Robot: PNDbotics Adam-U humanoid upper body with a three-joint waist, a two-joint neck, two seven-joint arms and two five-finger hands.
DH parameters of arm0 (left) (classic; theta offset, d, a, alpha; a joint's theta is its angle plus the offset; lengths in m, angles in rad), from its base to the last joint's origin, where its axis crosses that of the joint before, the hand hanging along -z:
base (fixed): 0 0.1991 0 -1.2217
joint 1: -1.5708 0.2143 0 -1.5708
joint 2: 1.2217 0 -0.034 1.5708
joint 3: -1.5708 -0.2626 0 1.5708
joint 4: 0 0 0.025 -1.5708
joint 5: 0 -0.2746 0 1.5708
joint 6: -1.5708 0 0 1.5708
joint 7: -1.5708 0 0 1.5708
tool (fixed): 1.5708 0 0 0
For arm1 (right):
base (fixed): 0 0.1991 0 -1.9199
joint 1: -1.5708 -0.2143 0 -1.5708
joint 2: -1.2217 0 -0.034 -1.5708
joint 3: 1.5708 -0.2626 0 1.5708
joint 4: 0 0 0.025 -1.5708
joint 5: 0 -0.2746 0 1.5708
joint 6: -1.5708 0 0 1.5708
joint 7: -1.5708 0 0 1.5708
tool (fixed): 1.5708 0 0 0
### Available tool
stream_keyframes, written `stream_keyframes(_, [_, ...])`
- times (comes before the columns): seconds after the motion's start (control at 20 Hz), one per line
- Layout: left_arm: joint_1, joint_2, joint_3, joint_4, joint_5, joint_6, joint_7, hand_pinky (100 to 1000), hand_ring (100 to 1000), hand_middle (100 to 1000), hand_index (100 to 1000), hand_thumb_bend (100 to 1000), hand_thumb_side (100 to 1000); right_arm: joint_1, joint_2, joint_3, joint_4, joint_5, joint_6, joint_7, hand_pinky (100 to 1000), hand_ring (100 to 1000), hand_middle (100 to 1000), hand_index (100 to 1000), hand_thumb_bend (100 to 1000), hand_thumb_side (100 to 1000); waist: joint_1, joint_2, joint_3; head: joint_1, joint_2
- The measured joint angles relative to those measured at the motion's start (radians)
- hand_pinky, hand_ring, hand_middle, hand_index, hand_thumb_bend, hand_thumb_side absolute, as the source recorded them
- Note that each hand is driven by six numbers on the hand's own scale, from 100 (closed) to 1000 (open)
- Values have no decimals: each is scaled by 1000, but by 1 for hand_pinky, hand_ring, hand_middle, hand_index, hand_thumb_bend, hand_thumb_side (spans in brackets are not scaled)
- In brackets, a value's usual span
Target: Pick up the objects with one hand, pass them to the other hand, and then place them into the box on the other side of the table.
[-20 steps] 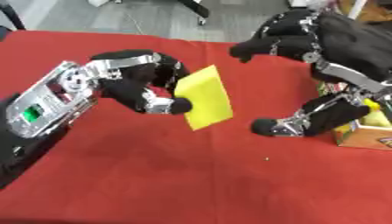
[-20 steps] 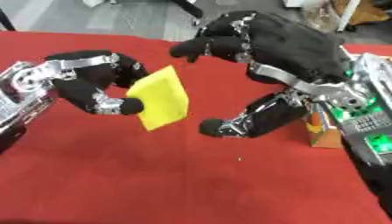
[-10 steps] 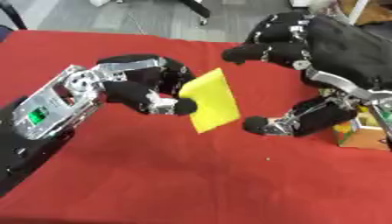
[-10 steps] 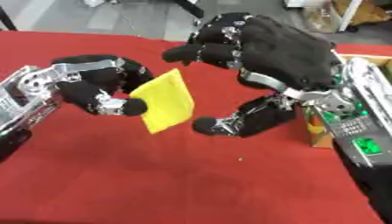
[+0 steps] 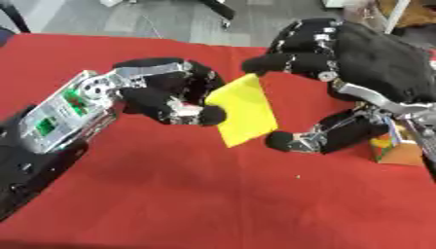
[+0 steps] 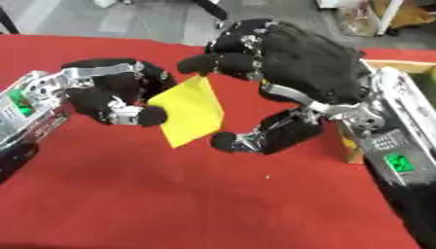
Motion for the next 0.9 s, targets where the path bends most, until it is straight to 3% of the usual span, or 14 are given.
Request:
stream_keyframes(0.65, [-8, -8, -7, -17, -2, 22, -6, 762, 519, 420, 525, 196, 376, 0, 4, 1, 6, 37, 2, -11, 699, 654, 611, 820, 399, 316, 0, 0, -1, 0, 0])
stream_keyframes(0.9, [-8, -8, -12, -19, 1, 35, -2, 769, 527, 433, 538, 188, 419, 1, 6, 5, 12, 44, 13, -33, 682, 635, 583, 632, 342, 287, 0, 0, -1, 0, 1])
